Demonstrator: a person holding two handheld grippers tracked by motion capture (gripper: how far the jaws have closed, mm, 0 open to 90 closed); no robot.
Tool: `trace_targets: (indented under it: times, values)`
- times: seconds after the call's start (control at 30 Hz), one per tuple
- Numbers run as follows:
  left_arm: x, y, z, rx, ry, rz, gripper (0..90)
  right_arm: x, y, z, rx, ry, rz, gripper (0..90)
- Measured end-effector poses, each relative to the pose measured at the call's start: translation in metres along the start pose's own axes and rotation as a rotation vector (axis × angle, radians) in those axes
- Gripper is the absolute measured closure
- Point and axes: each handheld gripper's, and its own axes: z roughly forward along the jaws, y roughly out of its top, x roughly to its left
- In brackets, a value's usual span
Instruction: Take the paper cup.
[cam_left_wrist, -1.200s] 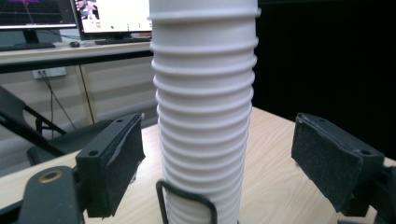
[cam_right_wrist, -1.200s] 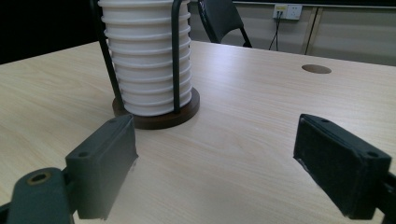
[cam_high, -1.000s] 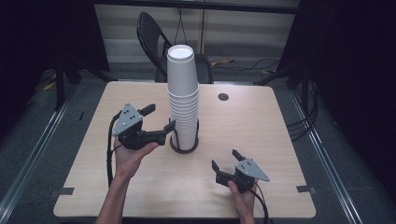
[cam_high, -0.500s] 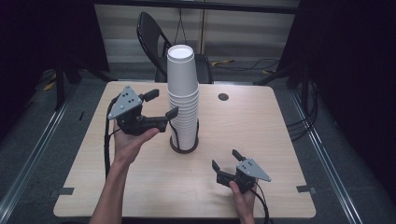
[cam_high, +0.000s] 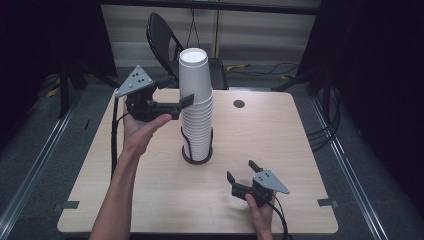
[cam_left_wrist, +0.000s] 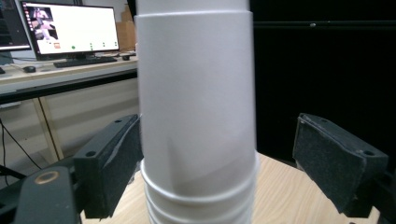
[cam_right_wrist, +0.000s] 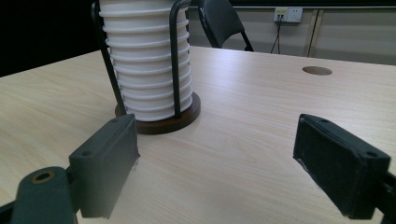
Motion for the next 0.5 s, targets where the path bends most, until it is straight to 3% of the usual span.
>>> trace_targets:
  times: [0.27,0.5]
  values:
    - [0.014,0.008,0.017,0.021,-0.018,-0.014,15.5,0.0,0.0,0.0,0.002,-0.002,0.002,13.8]
    - [0.015,0.012,0.033,0.038,-0.029,-0.014,15.0,0.0,0.0,0.0,0.004,0.001,0.0,13.9]
